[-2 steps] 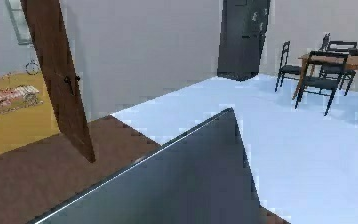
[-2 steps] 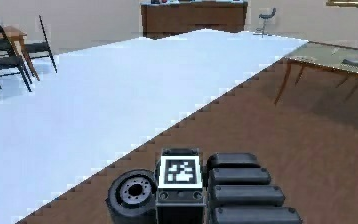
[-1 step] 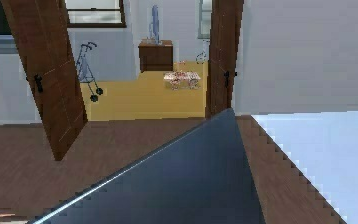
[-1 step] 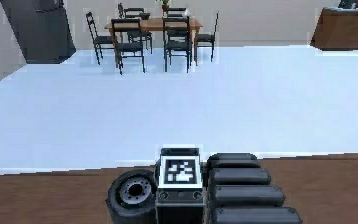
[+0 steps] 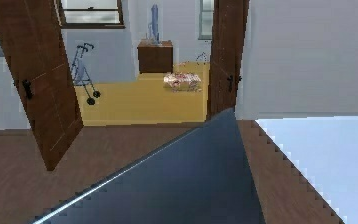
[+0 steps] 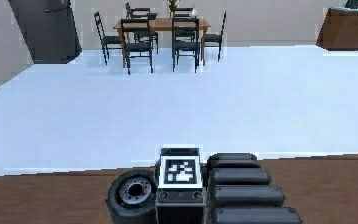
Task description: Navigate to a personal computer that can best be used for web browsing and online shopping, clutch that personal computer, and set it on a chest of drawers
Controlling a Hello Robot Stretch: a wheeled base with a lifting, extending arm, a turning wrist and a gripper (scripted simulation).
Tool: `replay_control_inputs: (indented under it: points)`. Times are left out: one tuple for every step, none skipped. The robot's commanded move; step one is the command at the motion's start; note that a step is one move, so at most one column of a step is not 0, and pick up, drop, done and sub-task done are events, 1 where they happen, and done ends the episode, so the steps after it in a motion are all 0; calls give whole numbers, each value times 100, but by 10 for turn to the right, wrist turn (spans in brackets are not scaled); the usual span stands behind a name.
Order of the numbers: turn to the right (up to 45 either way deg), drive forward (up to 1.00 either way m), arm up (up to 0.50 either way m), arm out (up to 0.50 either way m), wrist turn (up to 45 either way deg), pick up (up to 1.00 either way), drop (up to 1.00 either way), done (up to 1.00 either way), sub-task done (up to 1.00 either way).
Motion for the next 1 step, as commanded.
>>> replay_control_inputs:
  points:
    - [-30,0,0,0,0,0,0,0,0]
